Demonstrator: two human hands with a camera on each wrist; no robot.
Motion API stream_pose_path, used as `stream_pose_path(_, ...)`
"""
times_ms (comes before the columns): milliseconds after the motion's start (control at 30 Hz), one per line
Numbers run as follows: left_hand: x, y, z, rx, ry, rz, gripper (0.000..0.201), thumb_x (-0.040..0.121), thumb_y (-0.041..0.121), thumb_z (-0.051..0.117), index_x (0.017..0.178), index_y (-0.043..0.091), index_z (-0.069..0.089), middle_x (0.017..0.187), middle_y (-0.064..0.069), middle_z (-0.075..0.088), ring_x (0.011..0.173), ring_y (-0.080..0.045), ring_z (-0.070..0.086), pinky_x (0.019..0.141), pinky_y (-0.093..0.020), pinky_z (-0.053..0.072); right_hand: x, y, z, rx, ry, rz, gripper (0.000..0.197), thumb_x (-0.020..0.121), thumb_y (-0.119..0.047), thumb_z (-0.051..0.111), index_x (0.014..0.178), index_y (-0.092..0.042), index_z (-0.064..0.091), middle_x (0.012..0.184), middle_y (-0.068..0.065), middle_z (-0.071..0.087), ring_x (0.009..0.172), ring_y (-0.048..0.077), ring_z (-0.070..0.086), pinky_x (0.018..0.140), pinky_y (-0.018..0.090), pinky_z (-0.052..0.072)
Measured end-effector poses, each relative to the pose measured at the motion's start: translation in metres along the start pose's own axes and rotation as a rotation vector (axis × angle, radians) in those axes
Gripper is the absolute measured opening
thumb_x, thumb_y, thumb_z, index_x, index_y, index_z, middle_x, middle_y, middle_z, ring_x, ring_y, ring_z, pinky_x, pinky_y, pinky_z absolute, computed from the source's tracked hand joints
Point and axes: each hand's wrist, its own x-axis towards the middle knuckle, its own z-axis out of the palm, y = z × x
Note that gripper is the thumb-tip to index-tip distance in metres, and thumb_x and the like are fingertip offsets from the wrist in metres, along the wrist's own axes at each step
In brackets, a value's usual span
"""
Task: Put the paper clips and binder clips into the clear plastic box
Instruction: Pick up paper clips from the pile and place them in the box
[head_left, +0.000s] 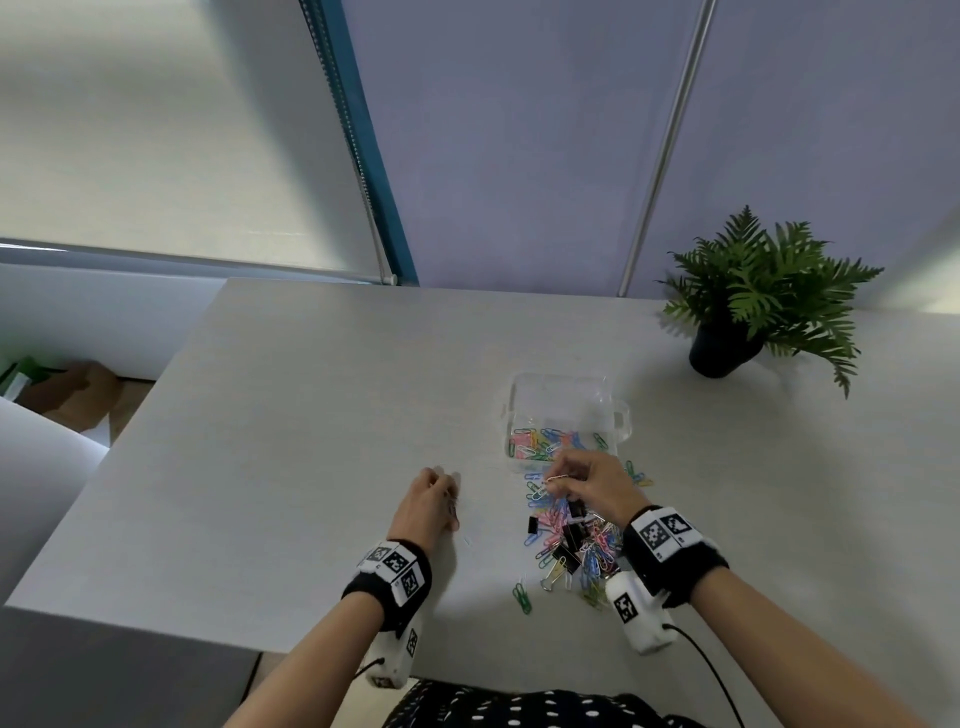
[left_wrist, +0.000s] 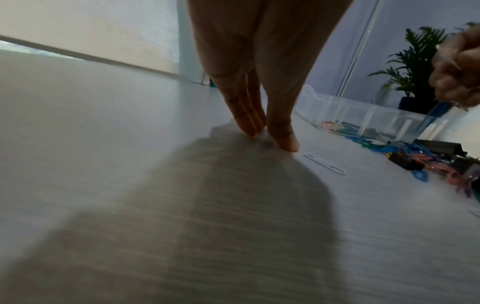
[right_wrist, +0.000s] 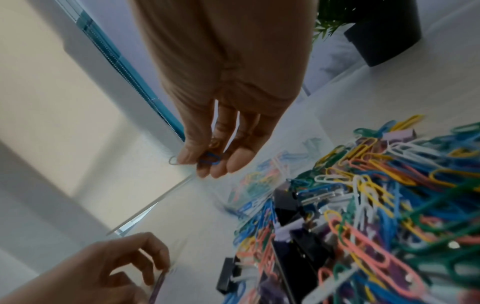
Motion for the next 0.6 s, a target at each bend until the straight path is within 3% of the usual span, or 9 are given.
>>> stream_pose_path(133, 0.004, 0.005, -0.002, 0.107, -0.083, 0.035, 0.012, 0.076, 0.005, 0.061, 0.088, 0.007, 0.061, 0.099, -0.006, 0.05, 0.096, -0.027, 0.055, 0.078, -0.032, 0.045, 0.013, -0.003, -0.007, -0.004, 0.154, 0.017, 0.004, 0.08, -0.004, 0.065, 0.079, -0.006, 0.062, 0.069, 0.002, 0.063, 0.058, 0.008, 0.056, 0.055, 0.014, 0.049)
stream_pose_path(233, 0.003, 0.006, -0.002, 0.201, -0.173, 0.019, 0.016, 0.08, 0.013, 0.061, 0.093, 0.005, 0.059, 0.107, -0.011, 0.054, 0.1, -0.03, 0.055, 0.08, -0.035, 0.043, 0.032, -0.005, -0.012, 0.012, 0.308, 0.044, 0.005, 0.082, -0.002, 0.062, 0.08, -0.006, 0.061, 0.069, 0.005, 0.062, 0.057, 0.012, 0.055, 0.052, 0.017, 0.05)
stream_pose_path(300, 0.0, 0.008, -0.001, 0.224, -0.202, 0.02, 0.017, 0.081, 0.018, 0.061, 0.093, 0.006, 0.058, 0.108, -0.009, 0.055, 0.102, -0.028, 0.054, 0.079, -0.034, 0.043, 0.043, -0.006, -0.016, 0.027, 0.336, 0.061, 0.015, 0.082, 0.003, 0.06, 0.075, -0.011, 0.059, 0.068, 0.007, 0.061, 0.058, 0.015, 0.055, 0.052, 0.017, 0.051)
stream_pose_path(367, -0.003, 0.008, 0.001, 0.229, -0.21, 0.049, 0.018, 0.082, 0.02, 0.061, 0.093, 0.007, 0.057, 0.108, -0.007, 0.054, 0.102, -0.025, 0.054, 0.076, -0.031, 0.042, 0.05, -0.007, -0.018, -0.047, 0.293, 0.059, 0.013, 0.082, 0.003, 0.06, 0.079, -0.01, 0.062, 0.078, 0.012, 0.065, 0.067, 0.019, 0.058, 0.066, 0.025, 0.052)
stream_pose_path(400, -0.005, 0.008, 0.001, 0.237, -0.214, 0.066, 0.017, 0.083, 0.021, 0.06, 0.094, 0.008, 0.057, 0.108, -0.007, 0.054, 0.102, -0.024, 0.054, 0.074, -0.029, 0.041, 0.05, -0.008, -0.018, -0.171, 0.254, 0.051, 0.009, 0.083, 0.0, 0.059, 0.089, -0.005, 0.064, 0.089, 0.014, 0.066, 0.078, 0.021, 0.06, 0.077, 0.029, 0.05)
stream_pose_path(467, -0.009, 0.009, 0.001, 0.234, -0.217, 0.098, 0.011, 0.084, 0.019, 0.058, 0.092, 0.011, 0.056, 0.106, -0.005, 0.055, 0.1, -0.022, 0.055, 0.074, -0.029, 0.042, 0.044, -0.012, -0.013, -0.482, 0.179, -0.014, 0.021, 0.088, -0.007, 0.054, 0.108, -0.003, 0.06, 0.109, 0.012, 0.062, 0.103, 0.023, 0.056, 0.094, 0.033, 0.045)
stream_pose_path(533, -0.012, 0.008, 0.002, 0.172, -0.205, 0.092, 0.008, 0.08, 0.014, 0.058, 0.086, 0.014, 0.052, 0.101, -0.002, 0.059, 0.095, -0.021, 0.057, 0.077, -0.031, 0.046, 0.03, -0.019, -0.002, -0.649, 0.12, -0.182, 0.023, 0.091, -0.008, 0.049, 0.113, -0.005, 0.058, 0.115, 0.009, 0.059, 0.109, 0.022, 0.052, 0.098, 0.033, 0.042)
stream_pose_path(600, -0.014, 0.009, 0.002, 0.064, -0.182, 0.047, 0.017, 0.074, 0.01, 0.059, 0.083, 0.017, 0.047, 0.095, -0.002, 0.063, 0.089, -0.023, 0.059, 0.077, -0.034, 0.048, 0.014, -0.019, 0.013, -0.726, 0.017, -0.348, 0.02, 0.09, -0.008, 0.052, 0.108, -0.01, 0.061, 0.112, 0.006, 0.06, 0.105, 0.019, 0.054, 0.094, 0.032, 0.047)
